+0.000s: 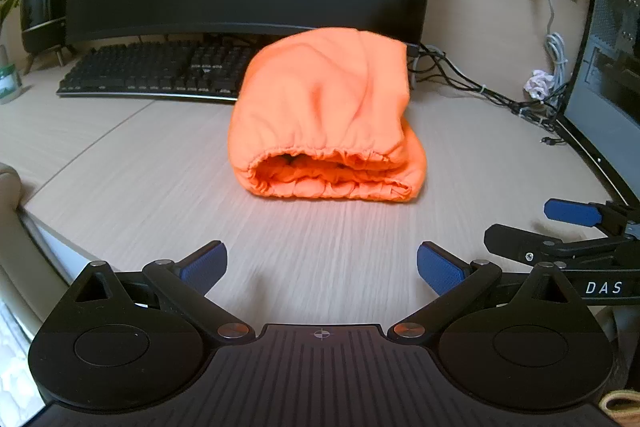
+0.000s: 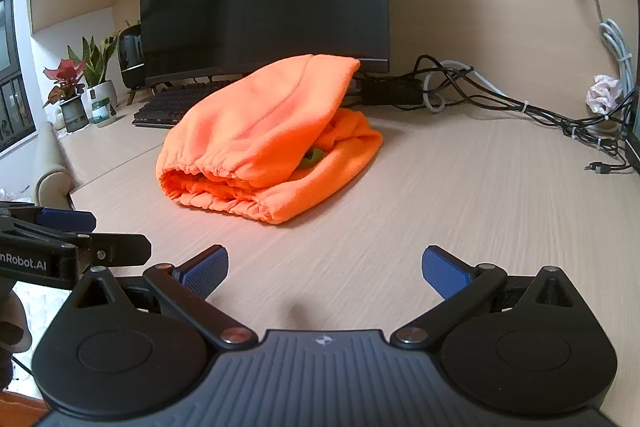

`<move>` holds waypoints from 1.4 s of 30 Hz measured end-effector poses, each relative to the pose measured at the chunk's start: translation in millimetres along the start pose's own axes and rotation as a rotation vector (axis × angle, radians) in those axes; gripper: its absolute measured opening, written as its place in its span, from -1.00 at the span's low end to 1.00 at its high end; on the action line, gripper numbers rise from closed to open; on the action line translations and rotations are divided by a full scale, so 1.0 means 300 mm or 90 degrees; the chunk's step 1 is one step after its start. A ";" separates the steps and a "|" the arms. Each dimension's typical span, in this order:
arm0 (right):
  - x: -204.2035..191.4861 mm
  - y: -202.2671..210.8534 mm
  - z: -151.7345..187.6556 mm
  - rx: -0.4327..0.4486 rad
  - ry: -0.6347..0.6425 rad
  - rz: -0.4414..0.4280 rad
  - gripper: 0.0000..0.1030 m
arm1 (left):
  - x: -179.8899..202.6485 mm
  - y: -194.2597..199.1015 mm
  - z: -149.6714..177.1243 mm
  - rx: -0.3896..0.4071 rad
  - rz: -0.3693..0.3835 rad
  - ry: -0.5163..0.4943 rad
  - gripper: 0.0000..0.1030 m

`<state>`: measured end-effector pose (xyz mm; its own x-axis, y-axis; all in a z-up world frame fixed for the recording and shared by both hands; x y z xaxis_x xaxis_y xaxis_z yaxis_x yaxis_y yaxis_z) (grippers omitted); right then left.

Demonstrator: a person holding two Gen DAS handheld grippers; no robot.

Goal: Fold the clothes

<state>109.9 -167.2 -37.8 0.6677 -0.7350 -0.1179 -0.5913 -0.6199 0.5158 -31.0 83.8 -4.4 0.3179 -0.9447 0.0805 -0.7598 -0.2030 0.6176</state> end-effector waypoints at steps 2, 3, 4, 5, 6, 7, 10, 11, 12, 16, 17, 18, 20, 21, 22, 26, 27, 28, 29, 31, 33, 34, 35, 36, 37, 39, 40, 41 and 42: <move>0.004 -0.004 0.000 -0.001 -0.002 -0.001 1.00 | 0.000 -0.005 -0.003 -0.001 0.000 -0.001 1.00; 0.006 -0.005 0.000 -0.002 -0.002 -0.001 1.00 | 0.000 -0.008 -0.005 -0.001 0.000 -0.001 1.00; 0.008 -0.007 0.000 -0.002 -0.003 -0.001 1.00 | 0.001 -0.011 -0.006 -0.003 0.001 -0.002 1.00; 0.010 -0.008 0.000 -0.003 -0.004 0.000 1.00 | 0.001 -0.014 -0.007 -0.004 0.001 -0.002 1.00; 0.011 -0.009 0.000 -0.003 -0.005 0.001 1.00 | 0.000 -0.017 -0.009 -0.005 0.002 -0.003 1.00; 0.013 -0.010 0.000 -0.004 -0.007 0.002 1.00 | 0.002 -0.018 -0.009 -0.005 0.003 -0.004 1.00; 0.017 -0.011 0.001 -0.004 -0.011 0.004 1.00 | 0.005 -0.020 -0.008 -0.007 0.004 -0.005 1.00; 0.018 -0.011 0.001 -0.004 -0.011 0.005 1.00 | 0.004 -0.021 -0.009 -0.007 0.005 -0.006 1.00; 0.018 -0.011 0.001 -0.004 -0.012 0.005 1.00 | 0.005 -0.020 -0.008 -0.007 0.004 -0.005 1.00; 0.017 -0.011 0.001 -0.005 -0.011 0.004 1.00 | 0.007 -0.021 -0.007 -0.009 0.005 -0.004 1.00; 0.017 -0.010 0.001 -0.005 -0.011 0.004 1.00 | 0.006 -0.021 -0.006 -0.009 0.006 -0.004 1.00; 0.017 -0.010 0.001 -0.006 -0.011 0.004 1.00 | 0.005 -0.021 -0.007 -0.009 0.006 -0.004 1.00; 0.017 -0.009 0.001 -0.006 -0.010 0.005 1.00 | 0.004 -0.022 -0.006 -0.008 0.007 -0.004 1.00; 0.017 -0.009 0.001 -0.006 -0.010 0.005 1.00 | 0.004 -0.022 -0.005 -0.008 0.007 -0.004 1.00; 0.016 -0.009 0.001 -0.006 -0.010 0.005 1.00 | 0.004 -0.022 -0.005 -0.009 0.006 -0.004 1.00; 0.012 -0.011 0.001 -0.008 -0.009 0.003 1.00 | 0.006 -0.016 -0.004 -0.002 0.005 -0.007 1.00; 0.011 -0.012 0.001 -0.008 -0.008 0.003 1.00 | 0.007 -0.016 -0.005 0.000 0.005 -0.008 1.00; 0.011 -0.012 0.001 -0.008 -0.008 0.002 1.00 | 0.008 -0.016 -0.004 0.000 0.004 -0.010 1.00; 0.011 -0.012 0.001 -0.009 -0.007 0.001 1.00 | 0.008 -0.018 -0.004 -0.002 0.004 -0.010 1.00; 0.012 -0.014 0.002 -0.009 -0.005 0.000 1.00 | 0.006 -0.020 -0.004 -0.004 0.003 -0.008 1.00; 0.010 -0.014 0.002 -0.009 -0.004 -0.001 1.00 | 0.005 -0.021 -0.004 -0.005 0.002 -0.006 1.00; 0.010 -0.013 0.002 -0.009 -0.004 -0.001 1.00 | 0.005 -0.020 -0.004 -0.006 0.002 -0.005 1.00; 0.010 -0.014 0.002 -0.009 -0.004 -0.002 1.00 | 0.004 -0.021 -0.005 -0.007 0.002 -0.006 1.00; 0.010 -0.014 0.002 -0.009 -0.005 -0.002 1.00 | 0.004 -0.020 -0.006 -0.007 0.002 -0.006 1.00; 0.009 -0.015 0.002 -0.009 -0.005 -0.002 1.00 | 0.008 -0.017 -0.003 -0.007 0.001 -0.004 1.00; 0.010 -0.016 0.002 -0.010 -0.007 -0.002 1.00 | 0.010 -0.018 -0.003 -0.007 0.001 -0.005 1.00; 0.010 -0.016 0.002 -0.010 -0.007 -0.001 1.00 | 0.010 -0.018 -0.002 -0.008 0.002 -0.005 1.00; 0.011 -0.016 0.002 -0.011 -0.008 -0.002 1.00 | 0.010 -0.018 -0.002 -0.008 0.002 -0.005 1.00; 0.011 -0.017 0.002 -0.011 -0.008 -0.002 1.00 | 0.011 -0.019 -0.002 -0.008 0.002 -0.005 1.00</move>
<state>114.8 -166.7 -41.3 0.6637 -0.7366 -0.1299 -0.5811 -0.6172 0.5304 -25.3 82.1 -7.1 0.3106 -0.9475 0.0758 -0.7532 -0.1967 0.6277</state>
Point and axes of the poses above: each gripper's, at about its wrist camera, not at the fingertips, and y roughly against the way its jaws point, x to its right, z to its underside, the point moved 1 cm from there along -y, roughly the way its jaws point, and after that the axes turned 1 degree about -x, right-handed, at the moved point
